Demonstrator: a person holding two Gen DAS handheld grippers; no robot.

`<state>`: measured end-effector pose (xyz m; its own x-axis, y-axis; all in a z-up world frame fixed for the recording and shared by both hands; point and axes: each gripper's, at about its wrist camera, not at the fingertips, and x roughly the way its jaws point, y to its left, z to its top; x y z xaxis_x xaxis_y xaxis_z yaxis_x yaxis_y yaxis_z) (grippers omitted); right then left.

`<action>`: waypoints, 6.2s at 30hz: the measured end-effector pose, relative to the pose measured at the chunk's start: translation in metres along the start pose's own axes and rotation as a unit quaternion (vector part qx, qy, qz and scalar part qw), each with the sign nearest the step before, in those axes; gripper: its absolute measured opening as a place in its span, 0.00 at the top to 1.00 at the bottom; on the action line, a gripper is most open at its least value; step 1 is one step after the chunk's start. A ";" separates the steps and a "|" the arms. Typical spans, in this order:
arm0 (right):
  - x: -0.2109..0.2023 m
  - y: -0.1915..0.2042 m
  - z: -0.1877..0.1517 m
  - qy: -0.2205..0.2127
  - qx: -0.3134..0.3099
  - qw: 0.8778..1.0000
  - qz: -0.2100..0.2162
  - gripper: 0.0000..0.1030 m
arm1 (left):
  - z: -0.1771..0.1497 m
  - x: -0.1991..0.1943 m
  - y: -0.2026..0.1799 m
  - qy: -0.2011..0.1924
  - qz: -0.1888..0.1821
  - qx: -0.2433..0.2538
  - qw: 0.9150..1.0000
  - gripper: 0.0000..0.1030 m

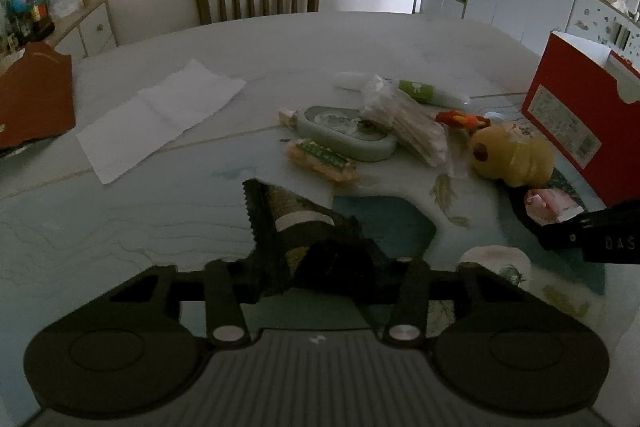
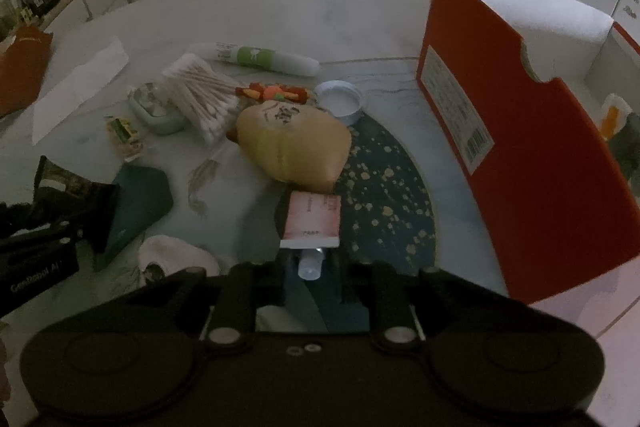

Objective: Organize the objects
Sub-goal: 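Lift the black packet with the left tool while the right tool lifts the pink tube box, then lower both held items into the red shoebox, then open both tools to release the items and withdraw from the box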

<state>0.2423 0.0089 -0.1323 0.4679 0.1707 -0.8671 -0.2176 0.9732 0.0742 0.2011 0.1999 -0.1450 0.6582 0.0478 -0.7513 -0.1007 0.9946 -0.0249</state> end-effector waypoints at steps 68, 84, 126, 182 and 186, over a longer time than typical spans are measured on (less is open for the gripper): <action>-0.136 -0.246 0.007 -0.110 0.065 0.988 0.087 0.83 | 0.076 -0.079 -0.289 -0.028 -0.159 0.069 0.985 0.73; -0.085 -0.260 0.042 -0.081 0.003 0.994 0.067 0.83 | 0.133 -0.007 -0.334 -0.004 -0.121 0.077 0.990 0.73; -0.057 -0.270 0.048 -0.030 -0.059 0.995 0.077 0.68 | 0.138 0.055 -0.350 0.073 -0.111 0.077 0.988 0.36; -0.147 -0.127 -0.013 -0.117 -0.008 0.991 0.068 0.02 | 0.055 -0.108 -0.150 -0.020 -0.140 0.045 0.989 0.20; -0.145 -0.111 -0.014 -0.114 -0.012 0.991 0.070 0.02 | 0.044 -0.110 -0.128 -0.018 -0.139 0.039 0.989 0.20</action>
<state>0.1866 -0.1255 -0.0215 0.6117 0.3375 -0.7155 -0.3129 0.9339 0.1731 0.1743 0.0712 -0.0301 0.6792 -0.2264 -0.6982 0.1442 0.9739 -0.1755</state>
